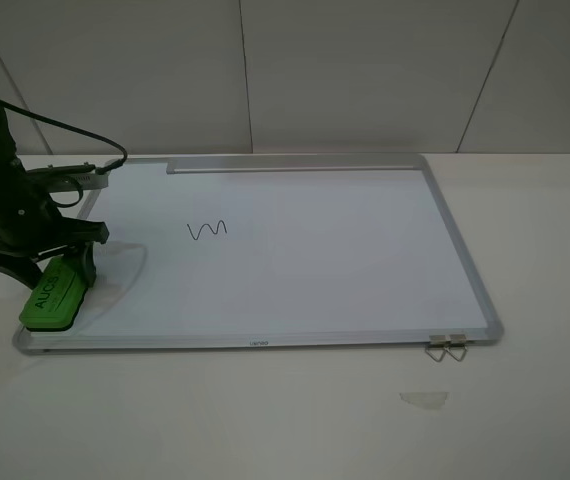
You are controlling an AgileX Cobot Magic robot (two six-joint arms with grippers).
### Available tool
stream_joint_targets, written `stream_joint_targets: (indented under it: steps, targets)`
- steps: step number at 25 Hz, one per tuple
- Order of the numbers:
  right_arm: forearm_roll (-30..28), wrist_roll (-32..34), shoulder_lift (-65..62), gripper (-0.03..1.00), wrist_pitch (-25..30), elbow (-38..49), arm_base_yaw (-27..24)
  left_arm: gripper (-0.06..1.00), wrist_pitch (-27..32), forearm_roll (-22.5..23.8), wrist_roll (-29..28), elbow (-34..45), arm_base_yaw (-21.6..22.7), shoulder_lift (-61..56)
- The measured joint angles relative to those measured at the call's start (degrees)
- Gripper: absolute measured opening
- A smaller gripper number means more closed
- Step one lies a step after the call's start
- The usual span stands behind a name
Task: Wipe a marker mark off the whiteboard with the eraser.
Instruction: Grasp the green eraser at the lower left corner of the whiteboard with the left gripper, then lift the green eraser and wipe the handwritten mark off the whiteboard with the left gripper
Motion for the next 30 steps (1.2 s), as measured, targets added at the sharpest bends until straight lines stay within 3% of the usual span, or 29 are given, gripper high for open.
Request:
stream_joint_targets:
  steps: [21, 30]
  targets:
    - [0.00, 0.00, 0.00, 0.82, 0.00, 0.00, 0.00, 0.59, 2.46, -0.40, -0.57, 0.00, 0.00, -0.19]
    - [0.00, 0.00, 0.00, 0.82, 0.00, 0.00, 0.00, 0.59, 11.41, -0.40, 0.66, -4.63, 0.00, -4.99]
